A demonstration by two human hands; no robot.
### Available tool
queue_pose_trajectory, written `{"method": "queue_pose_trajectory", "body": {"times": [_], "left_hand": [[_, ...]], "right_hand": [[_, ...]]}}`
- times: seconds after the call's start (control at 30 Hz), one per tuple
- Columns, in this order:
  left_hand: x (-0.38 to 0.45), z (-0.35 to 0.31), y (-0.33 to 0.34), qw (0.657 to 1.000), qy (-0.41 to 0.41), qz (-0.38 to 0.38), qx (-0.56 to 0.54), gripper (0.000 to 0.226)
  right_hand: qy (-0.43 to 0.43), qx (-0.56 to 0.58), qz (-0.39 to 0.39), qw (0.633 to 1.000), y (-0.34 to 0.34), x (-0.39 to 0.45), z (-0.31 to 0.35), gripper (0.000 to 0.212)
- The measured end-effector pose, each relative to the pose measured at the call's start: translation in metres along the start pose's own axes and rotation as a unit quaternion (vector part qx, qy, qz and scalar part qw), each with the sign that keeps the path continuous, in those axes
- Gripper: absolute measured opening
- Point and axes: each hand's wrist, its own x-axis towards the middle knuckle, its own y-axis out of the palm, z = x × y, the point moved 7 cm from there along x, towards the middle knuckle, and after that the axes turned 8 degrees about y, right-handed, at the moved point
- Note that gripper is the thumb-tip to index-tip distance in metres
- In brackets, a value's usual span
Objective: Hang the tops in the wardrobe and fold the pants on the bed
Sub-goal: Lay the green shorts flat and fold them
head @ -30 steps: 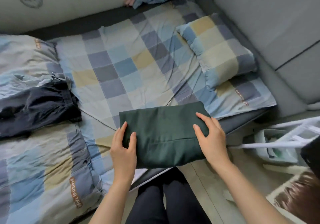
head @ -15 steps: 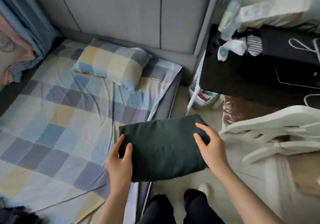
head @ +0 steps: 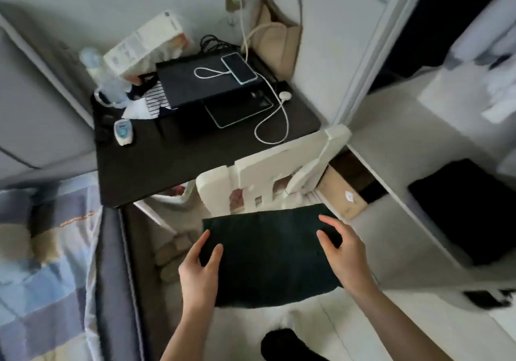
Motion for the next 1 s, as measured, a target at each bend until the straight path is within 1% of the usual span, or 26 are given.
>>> {"method": "queue_pose_trajectory", "body": {"times": [0.03, 0.1, 0.13, 0.23, 0.3, 0.43, 0.47, 0.53, 0.73, 0.87, 0.93, 1.0], "left_hand": [[0.006, -0.008, 0.049, 1.000, 0.006, 0.029, 0.007, 0.041], [0.011, -0.019, 0.100, 0.998, 0.008, 0.065, 0.020, 0.041], [0.013, -0.024, 0.136, 0.995, 0.011, 0.092, 0.025, 0.042], [0.015, -0.039, 0.221, 0.984, 0.026, 0.160, 0.069, 0.044], [0.013, -0.044, 0.268, 0.972, 0.035, 0.210, 0.097, 0.046], [0.006, -0.045, 0.343, 0.944, 0.051, 0.297, 0.137, 0.050], [0.005, -0.047, 0.353, 0.939, 0.053, 0.310, 0.141, 0.051], [0.003, -0.051, 0.393, 0.923, 0.065, 0.351, 0.142, 0.052], [0.007, -0.072, 0.505, 0.882, 0.064, 0.447, 0.134, 0.053], [0.003, -0.107, 0.614, 0.841, 0.095, 0.524, 0.093, 0.054], [-0.007, -0.124, 0.657, 0.823, 0.131, 0.546, 0.088, 0.050], [-0.017, -0.127, 0.696, 0.803, 0.159, 0.570, 0.075, 0.041]], "right_hand": [[0.017, 0.002, -0.027, 1.000, -0.035, 0.020, -0.019, 0.031], [0.045, 0.002, -0.052, 0.998, -0.072, 0.037, -0.037, 0.030], [0.067, 0.006, -0.073, 0.995, -0.097, 0.046, -0.053, 0.031], [0.126, 0.037, -0.119, 0.984, -0.156, 0.061, -0.091, 0.033], [0.167, 0.061, -0.140, 0.974, -0.183, 0.063, -0.115, 0.035], [0.243, 0.086, -0.166, 0.952, -0.216, 0.056, -0.159, 0.040], [0.247, 0.086, -0.173, 0.950, -0.218, 0.055, -0.164, 0.041], [0.266, 0.088, -0.211, 0.936, -0.236, 0.057, -0.180, 0.041], [0.317, 0.099, -0.317, 0.888, -0.289, 0.078, -0.207, 0.033], [0.360, 0.113, -0.405, 0.833, -0.345, 0.109, -0.220, 0.032], [0.357, 0.088, -0.464, 0.806, -0.375, 0.119, -0.223, 0.032], [0.339, 0.028, -0.531, 0.776, -0.396, 0.127, -0.227, 0.031]]}}
